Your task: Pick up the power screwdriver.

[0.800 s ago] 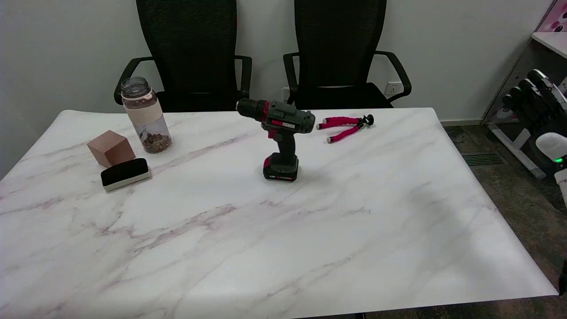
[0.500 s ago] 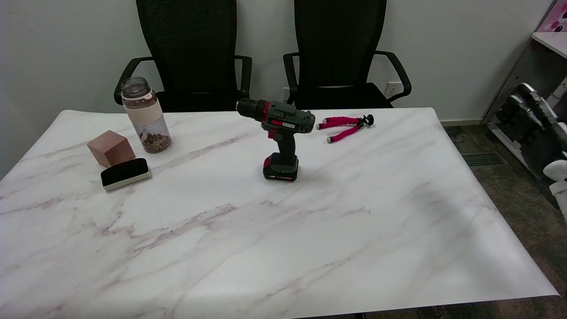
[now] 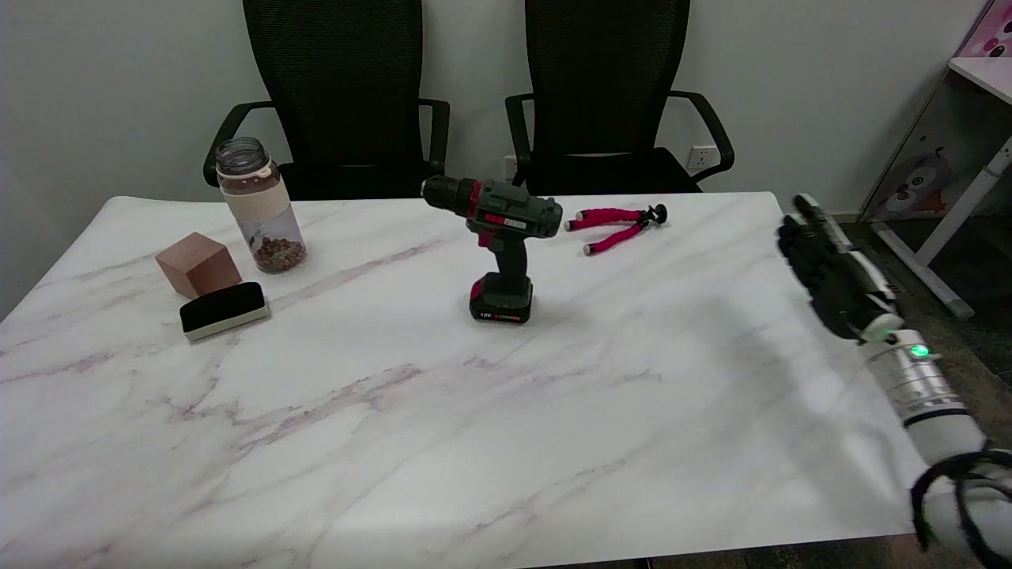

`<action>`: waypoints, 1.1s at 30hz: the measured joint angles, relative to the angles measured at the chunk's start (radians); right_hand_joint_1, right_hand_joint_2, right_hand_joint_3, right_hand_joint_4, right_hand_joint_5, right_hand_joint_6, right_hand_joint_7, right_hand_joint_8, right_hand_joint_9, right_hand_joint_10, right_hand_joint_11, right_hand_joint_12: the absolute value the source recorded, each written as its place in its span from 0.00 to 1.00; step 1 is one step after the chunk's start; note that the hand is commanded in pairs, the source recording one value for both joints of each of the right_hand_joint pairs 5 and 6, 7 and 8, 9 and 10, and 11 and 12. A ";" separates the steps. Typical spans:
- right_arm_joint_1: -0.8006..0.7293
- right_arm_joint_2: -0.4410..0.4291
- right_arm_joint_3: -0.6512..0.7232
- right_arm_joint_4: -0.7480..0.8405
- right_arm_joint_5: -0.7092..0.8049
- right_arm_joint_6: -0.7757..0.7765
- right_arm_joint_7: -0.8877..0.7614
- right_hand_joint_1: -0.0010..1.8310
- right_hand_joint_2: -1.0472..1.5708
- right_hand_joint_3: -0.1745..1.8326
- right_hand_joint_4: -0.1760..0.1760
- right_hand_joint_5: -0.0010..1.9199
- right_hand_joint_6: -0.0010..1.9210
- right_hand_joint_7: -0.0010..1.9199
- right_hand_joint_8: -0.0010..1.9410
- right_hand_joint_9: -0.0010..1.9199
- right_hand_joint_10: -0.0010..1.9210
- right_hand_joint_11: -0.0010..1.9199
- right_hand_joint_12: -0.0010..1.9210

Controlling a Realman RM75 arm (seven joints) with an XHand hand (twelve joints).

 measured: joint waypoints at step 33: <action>0.483 -0.415 -0.122 0.158 -0.415 -0.328 0.043 0.55 0.02 0.42 1.00 0.12 0.12 0.12 0.11 0.10 0.10 0.06 0.06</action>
